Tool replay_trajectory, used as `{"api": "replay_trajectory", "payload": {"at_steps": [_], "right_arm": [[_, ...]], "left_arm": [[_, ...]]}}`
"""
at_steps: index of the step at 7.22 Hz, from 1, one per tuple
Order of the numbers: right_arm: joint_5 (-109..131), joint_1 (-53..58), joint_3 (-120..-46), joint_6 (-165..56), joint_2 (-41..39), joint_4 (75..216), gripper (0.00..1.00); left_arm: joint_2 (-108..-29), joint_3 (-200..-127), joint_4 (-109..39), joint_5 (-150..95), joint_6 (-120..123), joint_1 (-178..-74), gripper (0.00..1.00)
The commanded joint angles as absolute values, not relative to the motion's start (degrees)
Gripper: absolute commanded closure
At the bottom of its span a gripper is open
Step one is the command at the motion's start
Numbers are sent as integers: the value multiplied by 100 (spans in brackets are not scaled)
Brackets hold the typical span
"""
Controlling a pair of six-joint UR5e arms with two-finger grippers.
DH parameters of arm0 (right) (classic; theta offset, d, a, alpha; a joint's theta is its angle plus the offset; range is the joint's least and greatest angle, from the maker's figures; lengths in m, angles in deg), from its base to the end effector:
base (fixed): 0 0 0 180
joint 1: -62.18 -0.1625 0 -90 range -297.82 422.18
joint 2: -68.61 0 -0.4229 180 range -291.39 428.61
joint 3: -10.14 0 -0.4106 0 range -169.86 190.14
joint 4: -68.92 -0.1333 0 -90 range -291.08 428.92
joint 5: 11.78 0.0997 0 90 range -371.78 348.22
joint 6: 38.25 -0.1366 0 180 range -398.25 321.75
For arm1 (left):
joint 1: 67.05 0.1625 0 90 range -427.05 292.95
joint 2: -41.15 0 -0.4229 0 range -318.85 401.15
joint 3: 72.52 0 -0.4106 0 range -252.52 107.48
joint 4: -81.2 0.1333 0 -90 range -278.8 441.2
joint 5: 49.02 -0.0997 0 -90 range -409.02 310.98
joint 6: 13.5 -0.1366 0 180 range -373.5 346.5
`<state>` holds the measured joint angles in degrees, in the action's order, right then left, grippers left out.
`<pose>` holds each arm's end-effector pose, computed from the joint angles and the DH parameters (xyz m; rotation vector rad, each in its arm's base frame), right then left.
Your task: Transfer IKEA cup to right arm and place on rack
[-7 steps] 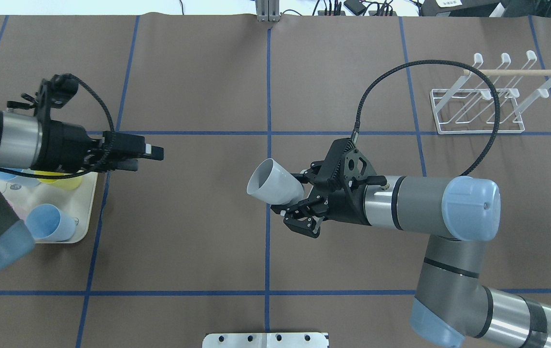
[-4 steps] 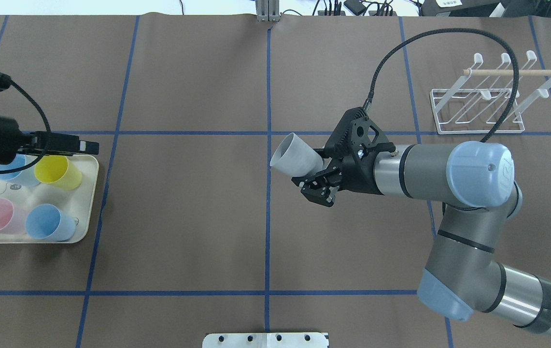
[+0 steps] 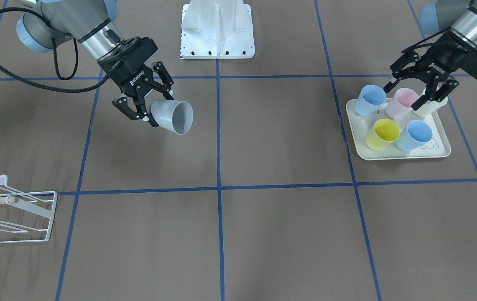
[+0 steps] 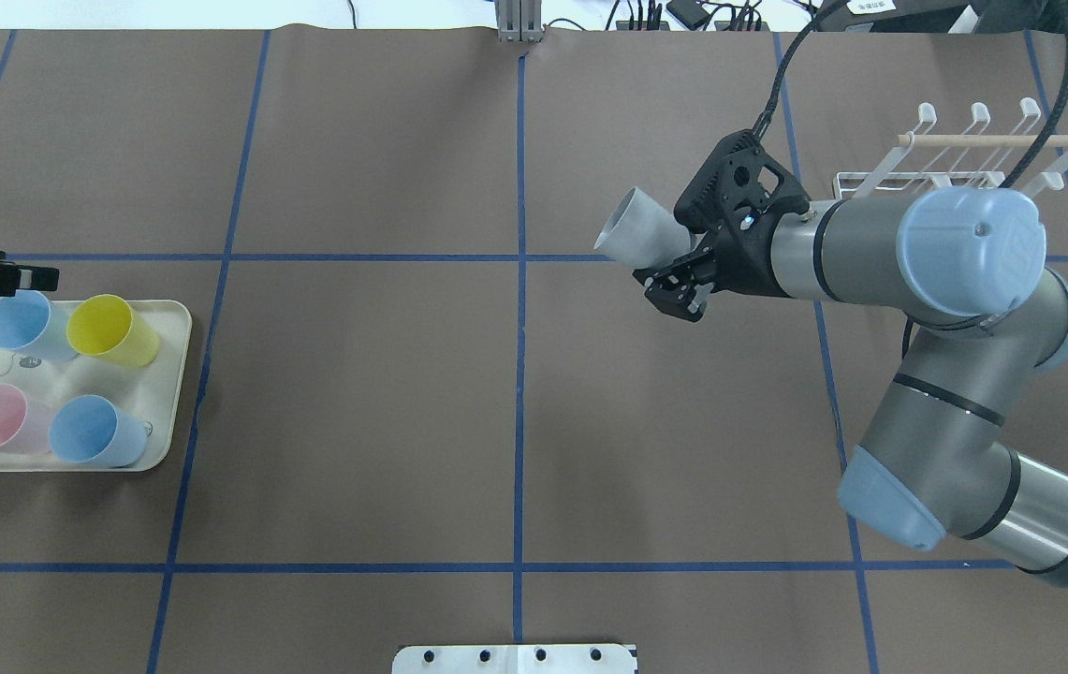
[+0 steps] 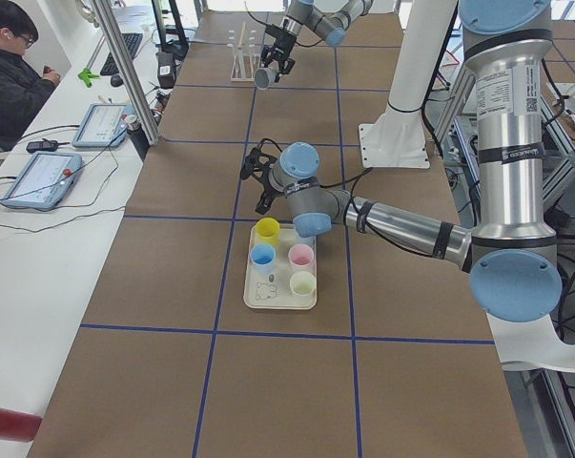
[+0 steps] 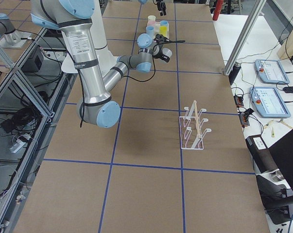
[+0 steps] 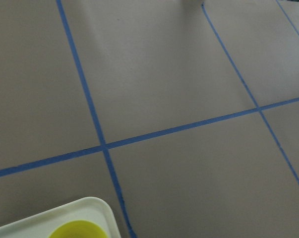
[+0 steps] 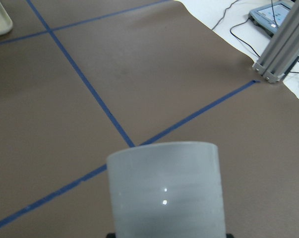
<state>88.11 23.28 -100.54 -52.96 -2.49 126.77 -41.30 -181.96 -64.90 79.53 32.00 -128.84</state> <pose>-0.4077 -0.4701 0.2485 0.9875 -0.8207 -0.6555 0.1857 -0.4481 0.4447 0.5534 1.1481 0.1390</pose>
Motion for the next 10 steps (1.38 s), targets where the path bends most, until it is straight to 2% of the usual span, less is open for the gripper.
{"api": "replay_trajectory", "payload": {"at_steps": [1, 2, 5, 8, 10], "right_arm": [[8780, 1809, -10445, -4793, -423, 13829, 100], [8745, 1476, -10665, -4095, -651, 14279, 100], [8112, 709, -10843, -1234, -1495, 14371, 100], [7911, 286, -10641, 986, -1628, 14626, 100], [7490, -116, -10168, 2993, -1376, 14618, 100]], "left_arm": [[-4077, -18194, -6479, 7956, 3080, -12919, 0], [-4068, -18186, -6479, 7956, 3080, -12919, 0], [-4042, -18150, -6479, 7965, 3080, -12901, 0], [-4042, -18133, -6479, 7965, 3080, -12875, 0], [-4050, -18133, -6488, 7965, 3080, -12875, 0]]}}
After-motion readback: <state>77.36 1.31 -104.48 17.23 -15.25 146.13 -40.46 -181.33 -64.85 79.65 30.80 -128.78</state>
